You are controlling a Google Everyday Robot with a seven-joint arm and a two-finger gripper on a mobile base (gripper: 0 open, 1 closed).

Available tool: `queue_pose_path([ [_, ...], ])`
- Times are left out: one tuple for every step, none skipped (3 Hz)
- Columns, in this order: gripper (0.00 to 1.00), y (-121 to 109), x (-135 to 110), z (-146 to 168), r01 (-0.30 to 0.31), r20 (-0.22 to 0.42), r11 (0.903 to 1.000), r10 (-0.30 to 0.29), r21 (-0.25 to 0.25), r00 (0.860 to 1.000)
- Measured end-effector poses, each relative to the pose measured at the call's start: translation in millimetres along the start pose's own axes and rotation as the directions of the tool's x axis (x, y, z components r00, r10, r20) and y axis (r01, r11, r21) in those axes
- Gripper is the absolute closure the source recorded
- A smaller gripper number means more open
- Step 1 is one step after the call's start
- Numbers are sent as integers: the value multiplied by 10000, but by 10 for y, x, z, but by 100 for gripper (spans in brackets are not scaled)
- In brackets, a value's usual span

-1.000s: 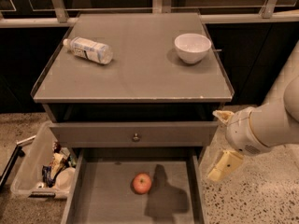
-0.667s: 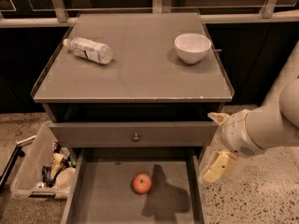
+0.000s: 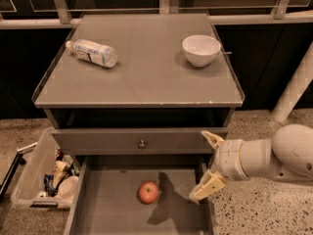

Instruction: Pick apple from middle drawer and place on counter

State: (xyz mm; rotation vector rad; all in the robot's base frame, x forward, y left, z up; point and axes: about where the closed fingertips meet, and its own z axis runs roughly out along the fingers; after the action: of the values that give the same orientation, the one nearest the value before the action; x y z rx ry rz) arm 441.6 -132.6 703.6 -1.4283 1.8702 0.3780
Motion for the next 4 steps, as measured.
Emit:
queue_pose_path([
  [0,-53,274,442,348,476,9987,-366,380,9982],
  [0,-51,274,445,348,480,9987,-366,375,9982],
  [0,154,237,664,379,773,9993,-374,-56,9963],
  [0,425,288,1055,516,841,9972,-469,-541,9954],
])
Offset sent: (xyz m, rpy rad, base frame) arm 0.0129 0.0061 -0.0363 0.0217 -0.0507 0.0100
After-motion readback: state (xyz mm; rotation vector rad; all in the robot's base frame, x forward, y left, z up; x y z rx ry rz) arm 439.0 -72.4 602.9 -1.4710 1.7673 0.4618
